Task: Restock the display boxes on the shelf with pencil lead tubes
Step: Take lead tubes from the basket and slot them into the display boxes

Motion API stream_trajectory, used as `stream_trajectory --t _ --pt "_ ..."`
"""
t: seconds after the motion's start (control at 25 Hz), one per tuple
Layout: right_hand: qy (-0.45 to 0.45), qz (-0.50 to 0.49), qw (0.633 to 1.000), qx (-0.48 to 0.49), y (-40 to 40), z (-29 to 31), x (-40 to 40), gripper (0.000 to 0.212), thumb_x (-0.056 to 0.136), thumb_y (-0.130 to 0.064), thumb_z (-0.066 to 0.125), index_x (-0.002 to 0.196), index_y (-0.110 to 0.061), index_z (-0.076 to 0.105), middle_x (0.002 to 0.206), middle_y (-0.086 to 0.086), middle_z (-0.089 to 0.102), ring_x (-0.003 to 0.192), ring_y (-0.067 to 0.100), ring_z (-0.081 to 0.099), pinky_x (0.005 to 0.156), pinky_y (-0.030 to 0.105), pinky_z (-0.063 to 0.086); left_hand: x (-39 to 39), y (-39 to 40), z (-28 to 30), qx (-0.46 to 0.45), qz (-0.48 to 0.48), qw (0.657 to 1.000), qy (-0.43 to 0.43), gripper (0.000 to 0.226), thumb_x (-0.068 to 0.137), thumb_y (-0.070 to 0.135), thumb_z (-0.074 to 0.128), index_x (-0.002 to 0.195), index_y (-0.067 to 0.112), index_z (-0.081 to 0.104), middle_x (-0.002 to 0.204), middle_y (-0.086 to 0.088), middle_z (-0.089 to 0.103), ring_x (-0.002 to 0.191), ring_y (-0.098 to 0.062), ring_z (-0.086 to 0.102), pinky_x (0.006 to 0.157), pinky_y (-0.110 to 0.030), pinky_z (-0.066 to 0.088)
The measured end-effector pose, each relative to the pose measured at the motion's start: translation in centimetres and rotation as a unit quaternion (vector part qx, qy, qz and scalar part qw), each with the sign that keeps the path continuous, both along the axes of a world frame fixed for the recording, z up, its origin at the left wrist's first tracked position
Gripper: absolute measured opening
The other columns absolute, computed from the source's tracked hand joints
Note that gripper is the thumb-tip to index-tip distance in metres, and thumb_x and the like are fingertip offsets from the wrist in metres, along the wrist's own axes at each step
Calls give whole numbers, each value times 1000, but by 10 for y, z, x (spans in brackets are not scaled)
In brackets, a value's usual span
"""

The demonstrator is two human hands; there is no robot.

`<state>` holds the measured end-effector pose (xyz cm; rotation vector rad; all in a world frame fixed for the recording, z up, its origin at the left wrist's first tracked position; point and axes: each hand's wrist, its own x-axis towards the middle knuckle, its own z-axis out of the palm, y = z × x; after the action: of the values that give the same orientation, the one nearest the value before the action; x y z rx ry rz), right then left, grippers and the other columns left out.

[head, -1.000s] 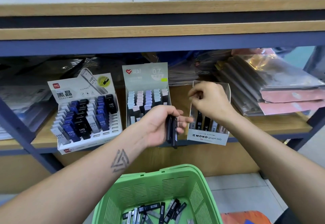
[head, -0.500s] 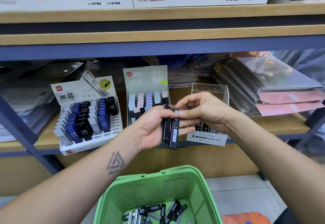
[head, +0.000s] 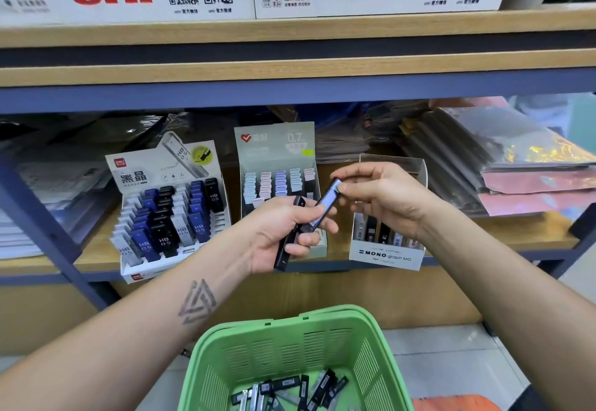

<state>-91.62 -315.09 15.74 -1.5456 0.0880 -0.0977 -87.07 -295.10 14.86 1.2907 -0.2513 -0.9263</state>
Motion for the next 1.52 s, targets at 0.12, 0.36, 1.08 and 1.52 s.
stream_trajectory --t 0.12,0.36,1.08,1.52 --pt "-10 13 1000 19 -1 2 -2 14 89 5 67 101 -2 70 86 14 73 72 19 69 66 25 58 0 2 1 27 -9 1000 -15 25 103 18 52 123 3 54 83 -12 67 47 -10 37 32 -16 25" --pt "-26 51 997 -44 -3 1 -2 18 83 13 68 87 -3 74 99 17 72 91 23 70 88 34 57 9 11 12 49 128 981 -135 18 98 -1 52 116 -3 58 78 -17 68 44 -11 38 34 -18 24" --pt "-67 17 993 -95 123 21 51 18 93 0 67 106 -9 74 92 16 74 77 21 70 75 25 61 45 122 31 150 293 893 -306 21 85 19 80 91 5 66 73 -14 73 40 -7 39 38 -18 29" --pt "-194 -19 802 -565 171 2 107 15 95 -12 66 107 -17 72 102 10 72 99 32 66 85 44 56 52 163 36 98 312 944 -32 15 98 9 39 91 8 51 63 -8 52 47 -14 41 38 -21 32"
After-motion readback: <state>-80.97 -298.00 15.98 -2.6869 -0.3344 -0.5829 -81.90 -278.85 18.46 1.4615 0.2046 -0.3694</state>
